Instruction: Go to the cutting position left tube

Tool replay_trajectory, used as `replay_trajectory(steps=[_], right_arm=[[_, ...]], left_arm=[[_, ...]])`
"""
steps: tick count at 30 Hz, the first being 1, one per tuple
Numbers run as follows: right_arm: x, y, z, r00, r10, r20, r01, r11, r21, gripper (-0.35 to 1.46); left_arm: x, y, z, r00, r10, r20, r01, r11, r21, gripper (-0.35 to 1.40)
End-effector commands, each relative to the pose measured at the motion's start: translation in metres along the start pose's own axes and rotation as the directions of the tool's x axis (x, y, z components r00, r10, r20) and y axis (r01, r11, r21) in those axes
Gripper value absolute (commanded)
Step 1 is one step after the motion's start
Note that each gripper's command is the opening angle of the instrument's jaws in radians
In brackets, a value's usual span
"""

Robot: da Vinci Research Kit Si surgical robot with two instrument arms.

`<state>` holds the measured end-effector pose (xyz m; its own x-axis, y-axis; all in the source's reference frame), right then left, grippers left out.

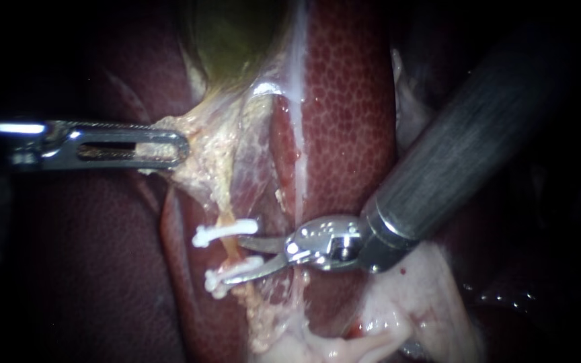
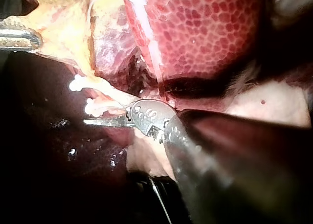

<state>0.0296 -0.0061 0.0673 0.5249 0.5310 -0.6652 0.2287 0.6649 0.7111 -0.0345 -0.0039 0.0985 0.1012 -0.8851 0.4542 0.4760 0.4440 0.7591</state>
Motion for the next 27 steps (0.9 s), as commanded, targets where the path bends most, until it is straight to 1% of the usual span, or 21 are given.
replay_trajectory(steps=[1, 4, 10, 16, 22, 27], right_arm=[[0.0002, 0.0000, 0.0001, 1.000, 0.001, 0.002, -0.001, 1.000, 0.005, 1.36], [0.0006, 0.0002, 0.0007, 1.000, 0.006, -0.002, -0.006, 1.000, 0.017, 1.35], [0.0010, 0.0005, 0.0015, 0.999, 0.028, -0.037, -0.026, 0.998, 0.056, 1.33], [0.0012, 0.0011, 0.0027, 0.998, 0.044, -0.046, -0.041, 0.998, 0.051, 1.33], [0.0012, 0.0020, 0.0040, 0.994, 0.072, -0.080, -0.068, 0.996, 0.054, 1.33], [0.0011, 0.0023, 0.0042, 0.993, 0.084, -0.080, -0.080, 0.995, 0.053, 1.33]], left_arm=[[0.0000, 0.0000, 0.0000, 1.0000, 0.000, 0.000, 0.000, 1.000, -0.001, -0.35], [0.0000, 0.0000, 0.0001, 1.0000, 0.000, 0.000, 0.000, 1.000, -0.001, -0.35], [0.0000, -0.0001, 0.0001, 1.0000, -0.001, 0.000, 0.001, 1.000, -0.001, -0.35], [0.0000, -0.0001, 0.0002, 1.0000, -0.001, 0.000, 0.001, 1.000, -0.001, -0.35], [0.0000, -0.0001, 0.0002, 1.0000, -0.001, 0.000, 0.001, 1.000, -0.001, -0.35], [0.0000, -0.0001, 0.0002, 1.0000, -0.001, 0.000, 0.001, 1.000, -0.001, -0.35]])
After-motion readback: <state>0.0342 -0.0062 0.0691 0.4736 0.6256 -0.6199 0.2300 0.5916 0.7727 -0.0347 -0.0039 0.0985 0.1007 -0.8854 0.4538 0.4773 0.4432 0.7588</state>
